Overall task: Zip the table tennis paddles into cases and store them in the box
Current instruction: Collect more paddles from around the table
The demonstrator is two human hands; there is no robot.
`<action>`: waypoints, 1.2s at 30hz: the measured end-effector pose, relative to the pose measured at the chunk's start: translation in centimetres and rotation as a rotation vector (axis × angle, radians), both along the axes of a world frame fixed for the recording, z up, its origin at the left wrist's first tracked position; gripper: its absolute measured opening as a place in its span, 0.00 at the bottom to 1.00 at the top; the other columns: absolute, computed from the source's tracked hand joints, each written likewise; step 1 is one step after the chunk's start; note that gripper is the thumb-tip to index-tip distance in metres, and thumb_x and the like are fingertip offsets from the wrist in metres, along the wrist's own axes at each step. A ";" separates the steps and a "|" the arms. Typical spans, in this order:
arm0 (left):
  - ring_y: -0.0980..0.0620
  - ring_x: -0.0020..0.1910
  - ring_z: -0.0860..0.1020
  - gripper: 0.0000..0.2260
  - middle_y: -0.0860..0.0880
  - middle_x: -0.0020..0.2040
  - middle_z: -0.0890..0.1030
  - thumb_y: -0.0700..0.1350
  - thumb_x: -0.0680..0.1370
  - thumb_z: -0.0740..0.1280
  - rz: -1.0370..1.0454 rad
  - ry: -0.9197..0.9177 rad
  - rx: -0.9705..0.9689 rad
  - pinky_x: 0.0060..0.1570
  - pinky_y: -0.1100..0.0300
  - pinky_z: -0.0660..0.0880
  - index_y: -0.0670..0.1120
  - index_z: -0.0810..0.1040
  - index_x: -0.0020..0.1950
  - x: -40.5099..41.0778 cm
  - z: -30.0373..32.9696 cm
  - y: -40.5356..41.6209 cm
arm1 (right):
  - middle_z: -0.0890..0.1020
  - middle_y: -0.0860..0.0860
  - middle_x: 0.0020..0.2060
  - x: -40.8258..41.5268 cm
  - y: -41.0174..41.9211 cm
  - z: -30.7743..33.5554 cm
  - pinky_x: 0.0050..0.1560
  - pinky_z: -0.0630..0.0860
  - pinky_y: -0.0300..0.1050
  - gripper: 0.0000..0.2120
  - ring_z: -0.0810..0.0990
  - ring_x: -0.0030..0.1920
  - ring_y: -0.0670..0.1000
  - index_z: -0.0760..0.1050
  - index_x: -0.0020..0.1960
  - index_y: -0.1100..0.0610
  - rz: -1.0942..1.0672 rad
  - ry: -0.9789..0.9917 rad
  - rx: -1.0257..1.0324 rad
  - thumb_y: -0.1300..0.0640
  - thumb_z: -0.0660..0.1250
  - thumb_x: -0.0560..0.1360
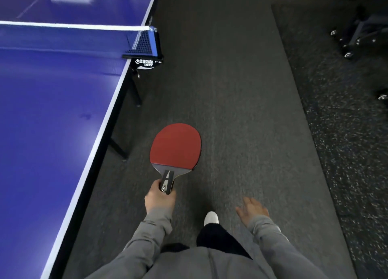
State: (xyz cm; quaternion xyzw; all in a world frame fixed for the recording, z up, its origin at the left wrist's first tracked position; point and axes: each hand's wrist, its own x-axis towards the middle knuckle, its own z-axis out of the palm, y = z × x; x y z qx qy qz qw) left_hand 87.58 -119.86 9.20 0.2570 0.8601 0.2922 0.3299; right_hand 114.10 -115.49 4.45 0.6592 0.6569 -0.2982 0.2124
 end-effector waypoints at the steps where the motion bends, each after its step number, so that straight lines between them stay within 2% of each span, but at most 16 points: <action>1: 0.49 0.37 0.75 0.11 0.56 0.35 0.75 0.44 0.70 0.70 0.015 0.003 0.007 0.41 0.58 0.71 0.49 0.75 0.51 0.6 0.2 1.7 | 0.65 0.51 0.71 0.5 2.2 0.1 0.69 0.62 0.50 0.25 0.63 0.71 0.53 0.58 0.72 0.53 0.029 -0.008 0.002 0.44 0.55 0.78; 7: 0.52 0.35 0.75 0.12 0.56 0.34 0.75 0.45 0.71 0.71 0.062 -0.004 0.021 0.40 0.60 0.70 0.48 0.75 0.52 2.7 0.9 11.5 | 0.63 0.51 0.72 2.0 14.4 1.2 0.70 0.62 0.50 0.27 0.61 0.72 0.53 0.57 0.73 0.53 0.105 -0.012 0.026 0.43 0.55 0.78; 13: 0.49 0.42 0.76 0.16 0.54 0.39 0.77 0.46 0.70 0.71 0.070 -0.030 0.000 0.47 0.57 0.74 0.48 0.75 0.56 1.9 -0.1 21.9 | 0.64 0.51 0.71 0.3 25.8 1.0 0.69 0.63 0.48 0.26 0.63 0.71 0.53 0.58 0.73 0.52 0.150 -0.002 0.049 0.43 0.56 0.78; 17: 0.50 0.39 0.75 0.15 0.56 0.36 0.75 0.45 0.70 0.71 0.042 -0.048 -0.001 0.43 0.60 0.71 0.49 0.75 0.56 -0.3 -0.7 30.0 | 0.63 0.50 0.72 -1.7 33.8 1.0 0.69 0.63 0.47 0.27 0.62 0.72 0.52 0.57 0.73 0.53 0.161 -0.030 0.054 0.43 0.54 0.78; 23: 0.46 0.44 0.78 0.15 0.52 0.39 0.77 0.46 0.70 0.71 0.011 -0.019 0.014 0.46 0.59 0.72 0.48 0.76 0.56 -3.9 0.8 41.0 | 0.59 0.49 0.74 -6.1 44.9 2.7 0.72 0.58 0.47 0.27 0.58 0.74 0.50 0.54 0.75 0.52 0.219 -0.022 0.081 0.43 0.52 0.79; 27: 0.49 0.41 0.75 0.16 0.51 0.40 0.77 0.45 0.71 0.71 0.001 -0.022 0.000 0.46 0.61 0.70 0.47 0.75 0.58 -5.3 1.7 45.5 | 0.57 0.48 0.75 -8.3 49.7 3.1 0.72 0.56 0.48 0.27 0.56 0.75 0.50 0.53 0.75 0.50 0.282 -0.016 0.094 0.42 0.52 0.79; 30: 0.48 0.43 0.77 0.17 0.49 0.42 0.79 0.45 0.71 0.70 0.025 -0.032 0.012 0.46 0.61 0.70 0.47 0.75 0.59 -6.4 1.6 49.8 | 0.53 0.48 0.76 -10.4 54.6 2.5 0.73 0.51 0.49 0.27 0.51 0.76 0.48 0.51 0.75 0.49 0.341 -0.022 0.107 0.42 0.51 0.79; 33: 0.50 0.41 0.74 0.15 0.52 0.40 0.76 0.45 0.71 0.70 0.073 -0.030 0.008 0.45 0.63 0.68 0.47 0.75 0.57 -7.3 1.6 55.1 | 0.49 0.48 0.77 -12.2 60.6 1.8 0.74 0.48 0.50 0.27 0.46 0.76 0.48 0.51 0.75 0.49 0.438 -0.024 0.122 0.42 0.50 0.79; 36: 0.51 0.39 0.74 0.14 0.55 0.36 0.75 0.45 0.71 0.70 0.144 -0.033 0.001 0.42 0.62 0.68 0.48 0.75 0.55 -7.9 1.3 60.3 | 0.49 0.49 0.77 -13.5 66.5 0.9 0.74 0.47 0.51 0.27 0.46 0.76 0.49 0.52 0.75 0.49 0.524 -0.013 0.127 0.42 0.50 0.79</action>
